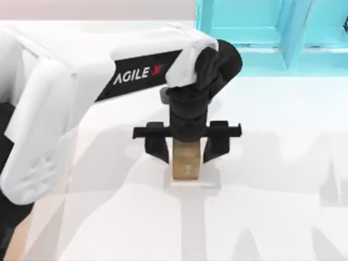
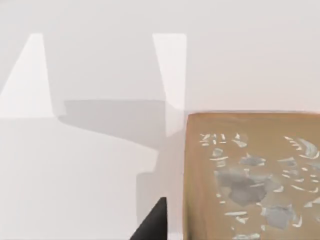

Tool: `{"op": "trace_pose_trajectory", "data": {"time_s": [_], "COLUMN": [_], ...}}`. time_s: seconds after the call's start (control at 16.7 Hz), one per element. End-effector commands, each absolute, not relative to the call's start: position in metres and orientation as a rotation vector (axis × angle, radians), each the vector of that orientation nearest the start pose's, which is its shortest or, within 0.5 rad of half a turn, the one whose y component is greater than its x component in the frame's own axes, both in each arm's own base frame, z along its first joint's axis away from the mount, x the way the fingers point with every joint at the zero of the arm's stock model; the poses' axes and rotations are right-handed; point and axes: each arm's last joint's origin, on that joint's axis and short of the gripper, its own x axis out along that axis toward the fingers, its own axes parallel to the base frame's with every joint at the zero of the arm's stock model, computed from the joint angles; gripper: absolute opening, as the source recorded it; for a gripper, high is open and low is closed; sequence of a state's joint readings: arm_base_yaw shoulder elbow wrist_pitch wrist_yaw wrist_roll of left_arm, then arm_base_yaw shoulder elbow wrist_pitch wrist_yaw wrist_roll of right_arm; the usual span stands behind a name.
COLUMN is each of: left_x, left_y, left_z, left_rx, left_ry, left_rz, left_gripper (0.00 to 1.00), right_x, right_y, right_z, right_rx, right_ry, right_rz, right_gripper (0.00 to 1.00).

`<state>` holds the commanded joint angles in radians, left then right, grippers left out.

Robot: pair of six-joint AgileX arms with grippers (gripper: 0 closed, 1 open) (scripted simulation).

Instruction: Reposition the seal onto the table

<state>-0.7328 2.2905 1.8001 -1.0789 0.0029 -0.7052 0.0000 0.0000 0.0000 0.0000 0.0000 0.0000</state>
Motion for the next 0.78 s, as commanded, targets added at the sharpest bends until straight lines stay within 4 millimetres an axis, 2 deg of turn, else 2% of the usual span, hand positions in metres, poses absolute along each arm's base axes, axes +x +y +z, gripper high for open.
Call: {"op": "trace_pose_trajectory", "data": {"time_s": [0.06,0.12,0.78], "left_x": [0.3336,0.3336,0.3355], "left_y": [-0.2937,-0.2937,-0.2959], "left_z": [0.1369,0.1369,0.1390], "left_rx": [0.013,0.013,0.021], "left_ry": [1.569,1.569,1.581], "left_rz": [-0.014,-0.014,-0.002], "left_gripper": [0.98,1.00,1.00], "right_x": [0.1057,0.1057,0.1057], "right_y": [-0.0012,-0.0012,-0.0012], "right_z": [0.1600,0.1600,0.1600], "right_rx": [0.000,0.000,0.000], "right_ry": [0.000,0.000,0.000], "right_rz": [0.000,0.000,0.000], "right_gripper": [1.00,1.00,1.00]}}
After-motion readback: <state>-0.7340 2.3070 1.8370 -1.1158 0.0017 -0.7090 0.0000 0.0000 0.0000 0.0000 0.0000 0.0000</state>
